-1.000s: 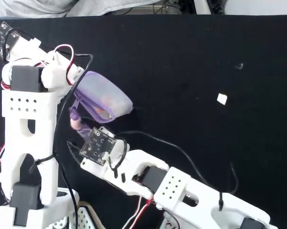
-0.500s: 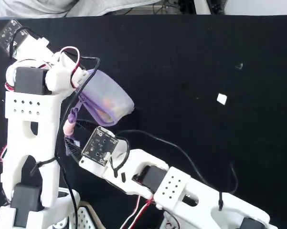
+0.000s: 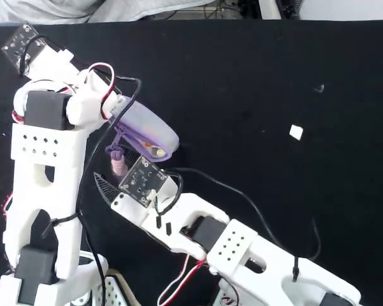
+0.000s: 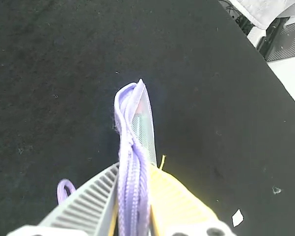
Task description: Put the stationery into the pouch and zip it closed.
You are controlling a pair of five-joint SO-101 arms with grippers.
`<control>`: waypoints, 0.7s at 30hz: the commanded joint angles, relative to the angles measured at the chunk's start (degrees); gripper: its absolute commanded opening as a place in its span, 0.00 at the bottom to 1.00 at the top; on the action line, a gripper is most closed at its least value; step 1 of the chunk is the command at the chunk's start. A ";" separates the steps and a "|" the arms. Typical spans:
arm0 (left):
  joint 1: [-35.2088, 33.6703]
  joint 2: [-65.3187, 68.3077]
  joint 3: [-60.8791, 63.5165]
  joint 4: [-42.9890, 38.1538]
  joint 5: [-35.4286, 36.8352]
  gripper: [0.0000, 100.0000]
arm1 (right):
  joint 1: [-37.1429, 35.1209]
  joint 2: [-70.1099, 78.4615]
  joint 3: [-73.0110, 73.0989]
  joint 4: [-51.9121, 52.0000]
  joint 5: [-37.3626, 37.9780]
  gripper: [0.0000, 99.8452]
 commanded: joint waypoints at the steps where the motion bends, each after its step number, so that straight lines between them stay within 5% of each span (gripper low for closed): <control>1: 1.71 -2.55 -1.27 0.18 -0.09 0.03 | 0.97 -0.48 -2.07 -1.41 -0.26 0.21; 9: 1.19 -9.76 2.59 -0.62 0.00 0.03 | 2.73 -3.38 -1.63 -0.18 -0.26 0.20; 21: -0.92 -10.46 7.52 -6.68 0.09 0.03 | 2.64 -19.91 -1.10 16.18 -0.62 0.20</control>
